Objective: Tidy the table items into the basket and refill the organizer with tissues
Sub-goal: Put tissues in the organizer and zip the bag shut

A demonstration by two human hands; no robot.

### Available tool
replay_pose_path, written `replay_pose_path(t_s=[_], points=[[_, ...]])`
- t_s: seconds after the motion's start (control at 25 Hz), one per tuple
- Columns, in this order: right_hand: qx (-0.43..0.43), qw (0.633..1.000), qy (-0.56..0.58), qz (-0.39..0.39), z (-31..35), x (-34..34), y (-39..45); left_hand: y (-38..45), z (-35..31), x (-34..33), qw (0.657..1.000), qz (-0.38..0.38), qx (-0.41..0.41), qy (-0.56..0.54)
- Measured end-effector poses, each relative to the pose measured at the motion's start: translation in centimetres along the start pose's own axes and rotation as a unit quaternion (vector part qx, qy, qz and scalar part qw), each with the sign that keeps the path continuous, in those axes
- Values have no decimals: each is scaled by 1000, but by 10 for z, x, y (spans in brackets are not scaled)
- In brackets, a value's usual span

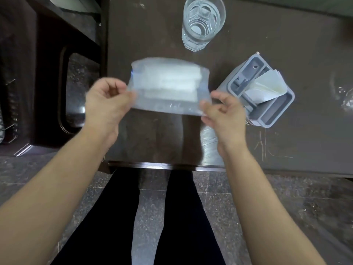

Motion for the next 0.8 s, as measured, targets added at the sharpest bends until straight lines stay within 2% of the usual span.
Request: replay_pose_path(t_s=[0.12, 0.2, 0.36, 0.52, 0.6, 0.68, 0.8], points=[[-22, 988, -152, -9, -49, -13, 1, 2, 42, 13, 994, -29, 84, 65], [-45, 979, -197, -15, -66, -17, -2, 4, 53, 18, 988, -43, 106, 103], [-76, 986, -145, -36, -68, -24, 1, 14, 49, 15, 983, -42, 166, 67], [-138, 980, -136, -48, -66, -24, 21, 19, 40, 2, 968, 25, 223, 114], [-146, 975, -161, -37, -63, -22, 26, 22, 39, -4, 969, 34, 211, 125], [-144, 973, -177, -33, -62, -22, 26, 29, 40, -5, 972, 16, 165, 168], [-171, 982, -82, -21, -63, -26, 19, 33, 42, -1, 972, 4, 125, 197]])
Point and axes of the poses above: each hand's wrist, its own y-axis towards the middle knuckle, its own x-axis out of the back of the hand, z = x × y, the point moved 4 cm from there along y, towards the middle knuckle, and after that the axes turned 7 degrees about -y, right-handed, at the moved point
